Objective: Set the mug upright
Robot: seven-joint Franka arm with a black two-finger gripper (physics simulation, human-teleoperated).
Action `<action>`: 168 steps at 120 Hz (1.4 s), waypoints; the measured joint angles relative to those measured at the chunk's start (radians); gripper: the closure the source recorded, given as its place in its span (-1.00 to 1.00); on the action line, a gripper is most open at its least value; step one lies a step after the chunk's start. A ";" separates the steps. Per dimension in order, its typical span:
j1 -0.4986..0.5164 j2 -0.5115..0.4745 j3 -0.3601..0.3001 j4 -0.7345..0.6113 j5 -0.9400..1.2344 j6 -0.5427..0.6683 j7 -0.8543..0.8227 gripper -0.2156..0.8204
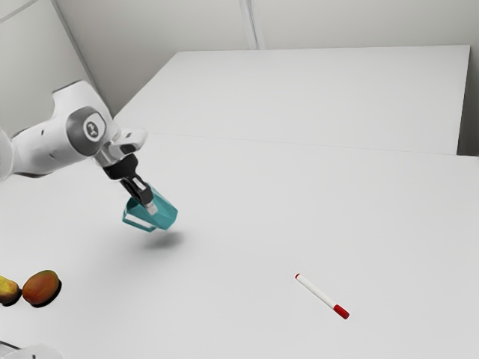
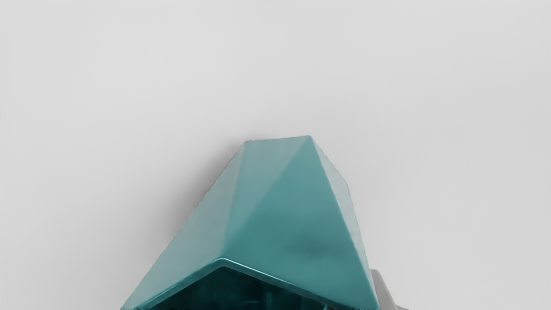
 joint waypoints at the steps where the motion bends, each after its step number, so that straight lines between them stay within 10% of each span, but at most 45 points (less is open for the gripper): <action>1: 0.001 -0.001 -0.005 -0.001 0.004 0.004 -0.005 0.93; 62: 0.005 0.022 -0.188 -0.021 0.213 0.123 -0.308 0.93; 168: -0.036 0.179 -0.197 0.003 0.373 0.105 -0.608 0.93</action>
